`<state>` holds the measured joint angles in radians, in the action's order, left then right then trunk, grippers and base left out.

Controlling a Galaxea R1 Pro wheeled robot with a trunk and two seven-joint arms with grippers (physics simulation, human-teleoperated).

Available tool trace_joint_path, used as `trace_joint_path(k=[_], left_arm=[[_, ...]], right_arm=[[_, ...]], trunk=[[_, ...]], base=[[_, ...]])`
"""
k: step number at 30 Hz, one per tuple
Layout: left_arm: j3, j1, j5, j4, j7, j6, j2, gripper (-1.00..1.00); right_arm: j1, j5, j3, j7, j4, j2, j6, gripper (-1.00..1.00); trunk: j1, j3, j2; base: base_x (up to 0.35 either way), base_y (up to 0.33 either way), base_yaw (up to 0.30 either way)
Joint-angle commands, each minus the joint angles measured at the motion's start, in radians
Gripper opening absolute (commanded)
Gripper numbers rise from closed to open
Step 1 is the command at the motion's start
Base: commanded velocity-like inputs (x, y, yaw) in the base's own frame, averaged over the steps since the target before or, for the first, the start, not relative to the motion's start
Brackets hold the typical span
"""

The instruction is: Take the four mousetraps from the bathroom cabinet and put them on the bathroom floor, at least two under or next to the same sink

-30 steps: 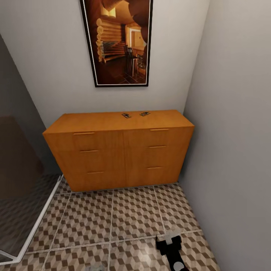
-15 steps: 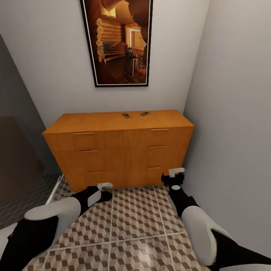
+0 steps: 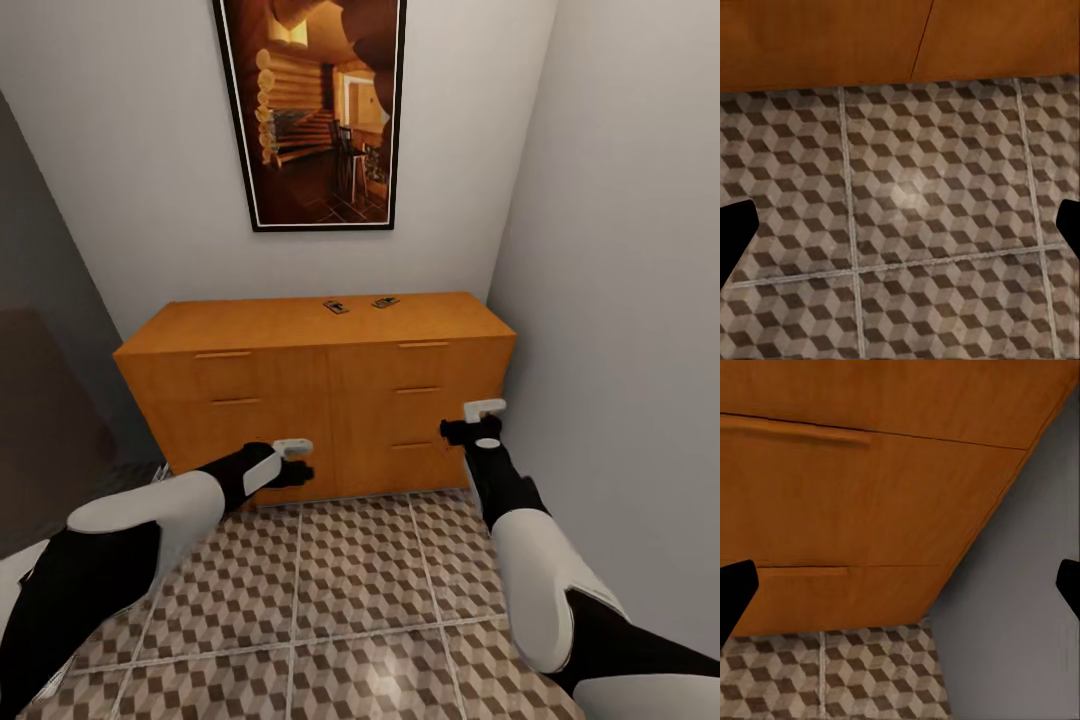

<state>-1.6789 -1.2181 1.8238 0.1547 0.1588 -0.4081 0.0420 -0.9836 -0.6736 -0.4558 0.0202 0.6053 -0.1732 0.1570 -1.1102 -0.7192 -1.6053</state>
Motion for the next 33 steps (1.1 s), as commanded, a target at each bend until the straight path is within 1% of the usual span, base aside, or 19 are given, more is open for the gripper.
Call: trace_joint_path(k=[1, 5, 6, 9, 11, 12, 13, 16, 18, 19, 20, 22, 25, 26, 30, 31, 33], left_arm=[[-0.004, -0.010, 0.009, 0.008, 0.007, -0.002, 0.000, 1.00], [-0.004, -0.047, 0.009, 0.032, 0.007, -0.005, 0.003, 1.00], [-0.004, -0.065, 0.010, 0.047, 0.007, -0.005, 0.004, 1.00], [0.002, -0.089, 0.010, 0.074, 0.008, -0.006, 0.006, 1.00], [0.014, -0.103, 0.011, 0.095, 0.008, -0.007, 0.007, 1.00], [0.023, -0.109, 0.011, 0.106, 0.009, -0.007, 0.008, 1.00], [0.047, -0.121, 0.010, 0.127, 0.009, -0.008, 0.008, 1.00], [0.094, -0.139, 0.009, 0.155, 0.010, -0.022, 0.007, 1.00], [0.127, -0.150, 0.008, 0.169, 0.011, -0.044, 0.006, 1.00], [0.159, -0.163, 0.007, 0.179, 0.011, -0.074, 0.005, 1.00], [0.173, -0.171, 0.007, 0.183, 0.011, -0.089, 0.005, 1.00], [0.199, -0.188, 0.006, 0.188, 0.011, -0.115, 0.004, 1.00], [0.228, -0.220, 0.005, 0.192, 0.011, -0.140, 0.002, 1.00], [0.240, -0.242, 0.005, 0.194, 0.011, -0.150, 0.000, 1.00], [0.253, -0.279, 0.005, 0.195, 0.011, -0.160, -0.002, 1.00], [0.254, -0.287, 0.004, 0.196, 0.011, -0.161, -0.002, 1.00], [0.258, -0.306, 0.004, 0.196, 0.011, -0.162, -0.001, 1.00]], right_arm=[[-0.001, -0.005, -0.004, -0.004, 0.023, -0.001, 0.017, 1.00], [-0.002, 0.024, -0.004, -0.012, 0.093, -0.001, 0.053, 1.00], [-0.002, 0.046, -0.004, -0.013, 0.123, -0.001, 0.067, 1.00], [-0.002, 0.082, -0.003, -0.014, 0.165, -0.001, 0.094, 1.00], [-0.003, 0.100, -0.002, -0.015, 0.192, -0.001, 0.119, 1.00], [-0.003, 0.107, -0.002, -0.016, 0.205, -0.001, 0.133, 1.00], [-0.003, 0.117, -0.001, -0.017, 0.234, -0.001, 0.163, 1.00], [-0.003, 0.126, 0.005, -0.018, 0.280, -0.001, 0.208, 1.00], [-0.003, 0.130, 0.018, -0.019, 0.314, -0.001, 0.235, 1.00], [-0.003, 0.132, 0.041, -0.021, 0.349, -0.001, 0.262, 1.00], [-0.003, 0.134, 0.057, -0.022, 0.366, -0.001, 0.275, 1.00], [-0.003, 0.138, 0.093, -0.023, 0.400, -0.001, 0.303, 1.00], [-0.003, 0.150, 0.154, -0.024, 0.453, -0.001, 0.351, 1.00], [-0.003, 0.165, 0.195, -0.025, 0.488, -0.001, 0.389, 1.00], [-0.003, 0.219, 0.279, -0.025, 0.540, -0.001, 0.465, 1.00], [-0.003, 0.256, 0.318, -0.025, 0.555, -0.001, 0.494, 1.00], [-0.004, 0.294, 0.352, -0.024, 0.565, -0.001, 0.515, 1.00]], trunk=[[0.000, -0.001, 0.000], [0.000, -0.001, 0.000], [0.000, -0.001, 0.000], [0.000, -0.001, 0.000], [0.000, -0.001, 0.000], [0.000, -0.001, 0.000], [0.000, -0.001, 0.000], [0.000, -0.001, 0.000], [0.000, -0.001, 0.000], [0.000, -0.001, 0.000], [0.000, -0.001, 0.000], [0.000, -0.001, 0.000], [0.000, -0.001, 0.000], [0.000, -0.001, 0.000], [0.000, -0.001, 0.000], [0.000, -0.001, 0.000], [0.000, -0.001, 0.000]], base=[[0.000, 0.000, 0.000], [0.000, 0.000, 0.000], [0.000, 0.000, 0.000], [0.000, 0.000, 0.000], [0.000, 0.000, 0.000], [0.000, 0.000, 0.000], [0.000, 0.000, 0.000], [0.000, 0.000, 0.000], [0.000, 0.000, 0.000], [0.000, 0.000, 0.000], [0.000, 0.000, 0.000], [0.000, 0.000, 0.000], [0.000, 0.000, 0.000], [0.000, 0.000, 0.000], [0.000, 0.000, 0.000], [0.000, 0.000, 0.000], [0.000, 0.000, 0.000]])
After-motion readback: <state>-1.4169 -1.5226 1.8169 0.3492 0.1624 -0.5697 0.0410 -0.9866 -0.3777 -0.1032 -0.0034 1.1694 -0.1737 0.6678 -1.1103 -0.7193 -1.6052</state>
